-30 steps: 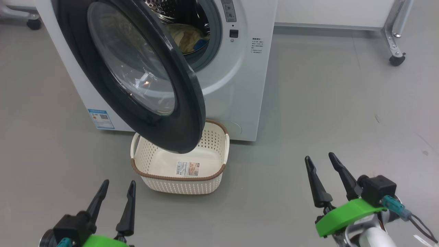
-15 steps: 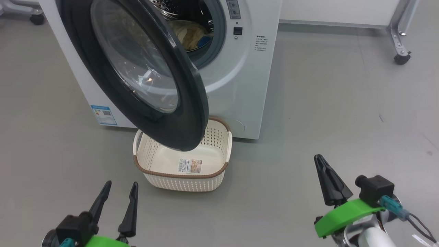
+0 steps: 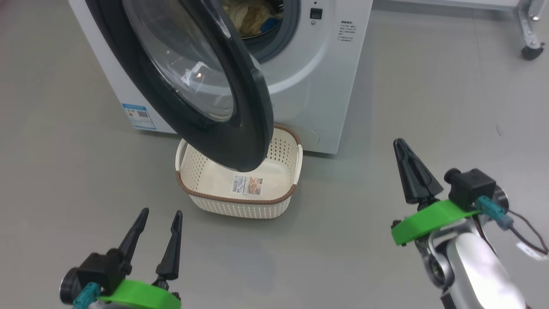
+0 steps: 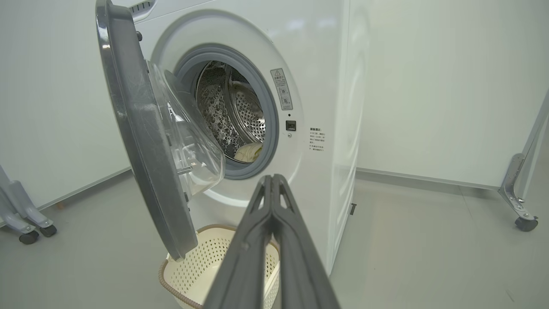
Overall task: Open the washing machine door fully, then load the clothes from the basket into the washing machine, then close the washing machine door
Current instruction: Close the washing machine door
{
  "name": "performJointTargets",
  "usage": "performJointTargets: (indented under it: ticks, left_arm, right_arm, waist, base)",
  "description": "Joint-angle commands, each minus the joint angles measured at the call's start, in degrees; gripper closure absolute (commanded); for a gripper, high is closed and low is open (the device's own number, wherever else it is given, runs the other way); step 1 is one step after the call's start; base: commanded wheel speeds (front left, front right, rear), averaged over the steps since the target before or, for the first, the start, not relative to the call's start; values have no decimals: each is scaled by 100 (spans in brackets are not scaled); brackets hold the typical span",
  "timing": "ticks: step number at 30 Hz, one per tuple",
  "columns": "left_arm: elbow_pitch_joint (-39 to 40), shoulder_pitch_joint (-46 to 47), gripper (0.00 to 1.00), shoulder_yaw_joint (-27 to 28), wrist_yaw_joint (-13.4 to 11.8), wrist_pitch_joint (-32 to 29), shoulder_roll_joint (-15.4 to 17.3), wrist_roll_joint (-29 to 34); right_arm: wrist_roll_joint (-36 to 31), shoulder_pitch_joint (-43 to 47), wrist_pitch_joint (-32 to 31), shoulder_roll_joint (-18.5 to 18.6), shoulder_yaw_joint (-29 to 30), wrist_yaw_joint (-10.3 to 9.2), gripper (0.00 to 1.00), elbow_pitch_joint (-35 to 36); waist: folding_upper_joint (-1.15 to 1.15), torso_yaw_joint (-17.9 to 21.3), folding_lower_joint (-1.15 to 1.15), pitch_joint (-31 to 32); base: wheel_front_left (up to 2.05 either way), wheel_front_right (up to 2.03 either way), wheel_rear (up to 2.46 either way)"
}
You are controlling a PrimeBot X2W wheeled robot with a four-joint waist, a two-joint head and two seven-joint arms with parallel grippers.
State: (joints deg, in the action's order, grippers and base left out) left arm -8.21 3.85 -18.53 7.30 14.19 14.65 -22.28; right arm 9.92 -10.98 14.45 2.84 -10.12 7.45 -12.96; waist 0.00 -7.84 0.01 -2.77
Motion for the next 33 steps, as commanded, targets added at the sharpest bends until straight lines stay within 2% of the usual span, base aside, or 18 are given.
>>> performJointTargets:
  ticks: [1, 9, 14, 23, 33]
  left_arm:
    - [195, 337, 0, 202, 19, 81, 60, -4]
    - [195, 625, 0, 54, 19, 81, 25, -52]
    - [192, 778, 0, -45, 19, 81, -40, -79]
    - [138, 916, 0, -170, 19, 81, -116, -107]
    - [96, 1004, 0, -252, 19, 81, -152, -134]
  right_arm:
    - [-95, -476, 55, 4, -98, 3, 100, 156]
    - [-238, -1471, 55, 148, -249, 3, 100, 242]
    - [-232, -2162, 55, 256, -804, 3, 100, 431]
    - [-11, -2831, 55, 370, -1854, 3, 100, 668]
    - [245, -3155, 55, 447, -2780, 3, 100, 338]
  waist:
    - [0, -99, -1, -181]
    - [0, -308, -1, -538]
    - [0, -510, -1, -688]
    - [0, -836, -1, -817]
    - [0, -1163, -1, -965]
  base:
    - [0, 0, 0]
    - [0, 0, 0]
    - [0, 0, 0]
    - [0, 0, 0]
    - [0, 0, 0]
